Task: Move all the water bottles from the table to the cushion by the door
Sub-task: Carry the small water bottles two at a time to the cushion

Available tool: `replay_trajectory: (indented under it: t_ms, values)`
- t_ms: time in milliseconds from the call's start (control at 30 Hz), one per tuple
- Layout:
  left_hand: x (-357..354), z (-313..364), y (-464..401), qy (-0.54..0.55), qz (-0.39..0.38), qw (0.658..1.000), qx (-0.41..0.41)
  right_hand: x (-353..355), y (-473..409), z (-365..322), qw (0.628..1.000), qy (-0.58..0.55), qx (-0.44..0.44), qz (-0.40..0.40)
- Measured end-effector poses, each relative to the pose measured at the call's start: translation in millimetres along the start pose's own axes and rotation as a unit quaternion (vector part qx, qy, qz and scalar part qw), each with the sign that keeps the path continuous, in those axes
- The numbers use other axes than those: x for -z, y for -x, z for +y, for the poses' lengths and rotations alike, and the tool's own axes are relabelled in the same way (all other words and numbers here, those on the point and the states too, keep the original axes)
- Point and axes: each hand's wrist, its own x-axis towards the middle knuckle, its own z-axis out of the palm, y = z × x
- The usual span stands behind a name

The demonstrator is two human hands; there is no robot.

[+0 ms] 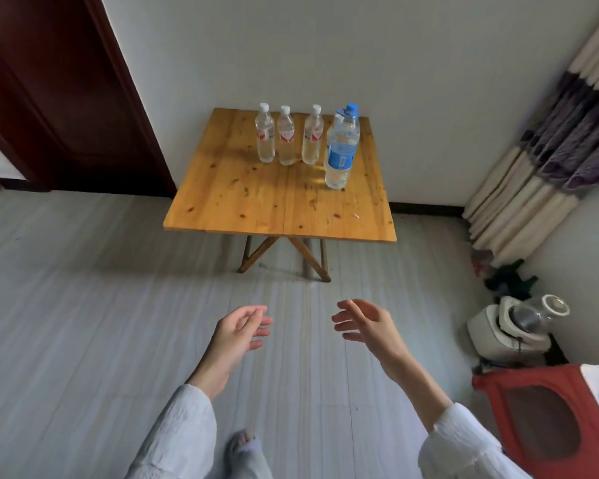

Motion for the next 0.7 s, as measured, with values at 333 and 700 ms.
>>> replay_trajectory:
  t_ms: [333,700]
  values:
    - [44,71,-234,0.001,-0.029,1.000,0.011,-39,-221,-80,0.999,0.001,-0.015,0.037]
    - [81,151,-426,-0.046,-0.034,0.998,0.003,-73,-402,-163,0.999,0.010,-0.002,0.035]
